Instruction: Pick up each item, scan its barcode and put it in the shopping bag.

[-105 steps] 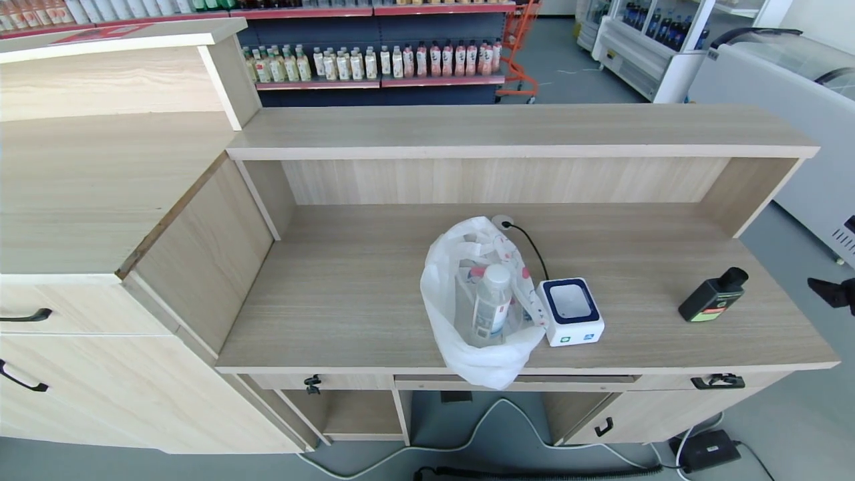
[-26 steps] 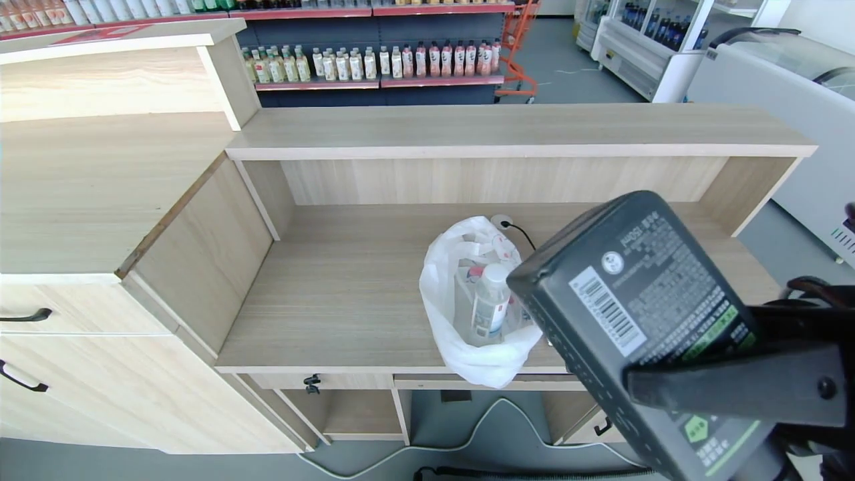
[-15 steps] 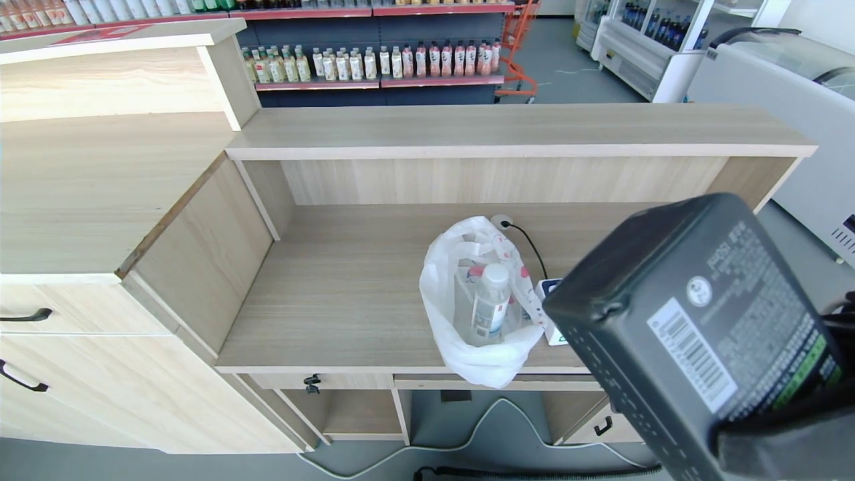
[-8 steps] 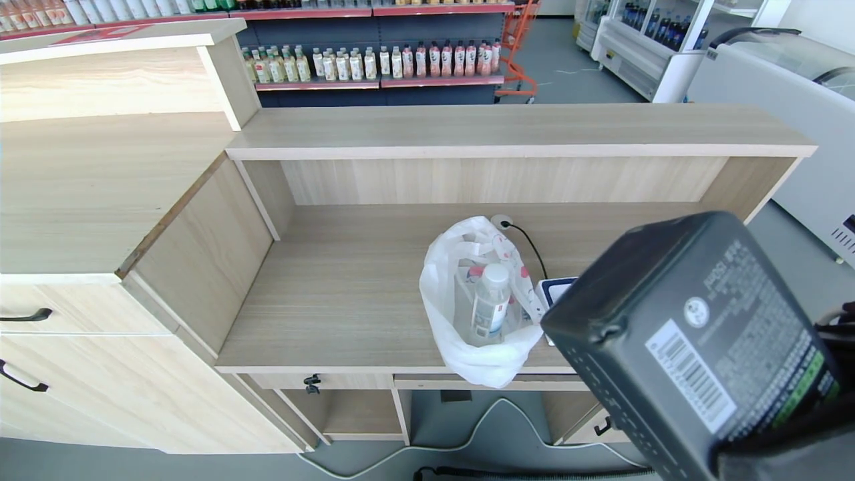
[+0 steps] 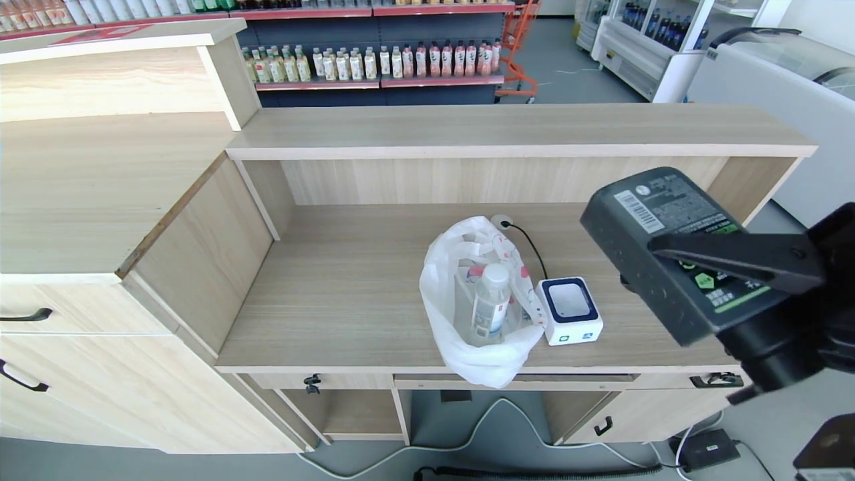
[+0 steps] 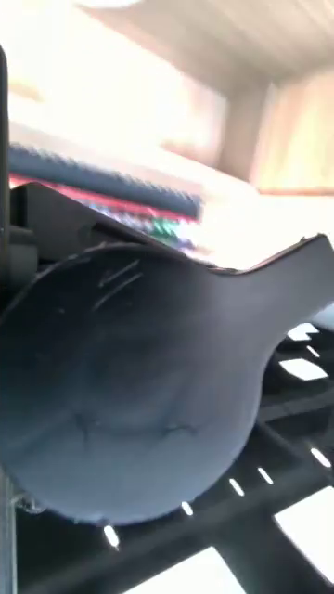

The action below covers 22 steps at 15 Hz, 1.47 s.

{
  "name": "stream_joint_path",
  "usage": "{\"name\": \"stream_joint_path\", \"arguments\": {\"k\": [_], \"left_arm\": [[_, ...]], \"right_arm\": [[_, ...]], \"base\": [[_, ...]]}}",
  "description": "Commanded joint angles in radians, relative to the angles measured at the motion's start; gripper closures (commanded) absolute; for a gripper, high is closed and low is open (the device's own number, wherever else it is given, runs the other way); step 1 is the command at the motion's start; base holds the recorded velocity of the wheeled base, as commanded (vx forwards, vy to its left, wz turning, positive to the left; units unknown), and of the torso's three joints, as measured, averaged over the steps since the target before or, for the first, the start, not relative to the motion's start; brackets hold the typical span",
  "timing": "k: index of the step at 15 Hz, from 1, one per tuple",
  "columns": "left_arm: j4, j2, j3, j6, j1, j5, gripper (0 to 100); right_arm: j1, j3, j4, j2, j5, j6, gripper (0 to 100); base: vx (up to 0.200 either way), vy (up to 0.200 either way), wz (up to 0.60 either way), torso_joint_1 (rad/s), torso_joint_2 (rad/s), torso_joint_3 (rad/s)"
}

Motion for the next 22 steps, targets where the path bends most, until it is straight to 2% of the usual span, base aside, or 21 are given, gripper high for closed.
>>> {"name": "stream_joint_path", "arguments": {"k": [1, 3, 4, 6, 10, 12, 13, 15, 18, 20, 22], "left_arm": [[0.000, 0.000, 0.000, 0.000, 0.000, -0.001, 0], [0.000, 0.000, 0.000, 0.000, 0.000, 0.000, 0], [0.000, 0.000, 0.000, 0.000, 0.000, 0.000, 0], [0.000, 0.000, 0.000, 0.000, 0.000, -0.001, 0], [0.000, 0.000, 0.000, 0.000, 0.000, 0.000, 0], [0.000, 0.000, 0.000, 0.000, 0.000, 0.000, 0], [0.000, 0.000, 0.000, 0.000, 0.000, 0.000, 0], [0.000, 0.000, 0.000, 0.000, 0.000, 0.000, 0], [0.000, 0.000, 0.000, 0.000, 0.000, 0.000, 0], [0.000, 0.000, 0.000, 0.000, 0.000, 0.000, 0], [0.000, 0.000, 0.000, 0.000, 0.000, 0.000, 0]], "right_arm": [[-0.507, 0.004, 0.324, -0.128, -0.122, 0.303, 100], [-0.743, 0.018, 0.334, -0.186, -0.112, 0.456, 100], [-0.797, 0.026, 0.345, -0.192, -0.111, 0.538, 100], [-0.848, 0.032, 0.389, -0.169, -0.112, 0.642, 100], [-0.855, 0.032, 0.420, -0.131, -0.111, 0.883, 100], [-0.852, 0.029, 0.446, -0.088, -0.115, 1.087, 100], [-0.848, 0.026, 0.463, -0.077, -0.114, 1.139, 100], [-0.818, -0.009, 0.483, 0.021, -0.111, 1.401, 100], [-0.788, -0.094, 0.370, 0.184, -0.115, 1.818, 100], [-0.780, -0.147, 0.300, 0.294, -0.114, 1.938, 100], [-0.780, -0.207, 0.285, 0.392, -0.108, 1.973, 100]], "base": [[0.000, 0.000, 0.00, 0.000, 0.00, 0.000], [0.000, 0.000, 0.00, 0.000, 0.00, 0.000], [0.000, 0.000, 0.00, 0.000, 0.00, 0.000], [0.000, 0.000, 0.00, 0.000, 0.00, 0.000], [0.000, 0.000, 0.00, 0.000, 0.00, 0.000], [0.000, 0.000, 0.00, 0.000, 0.00, 0.000], [0.000, 0.000, 0.00, 0.000, 0.00, 0.000], [0.000, 0.000, 0.00, 0.000, 0.00, 0.000], [0.000, 0.000, 0.00, 0.000, 0.00, 0.000], [0.000, 0.000, 0.00, 0.000, 0.00, 0.000], [0.000, 0.000, 0.00, 0.000, 0.00, 0.000]]}}
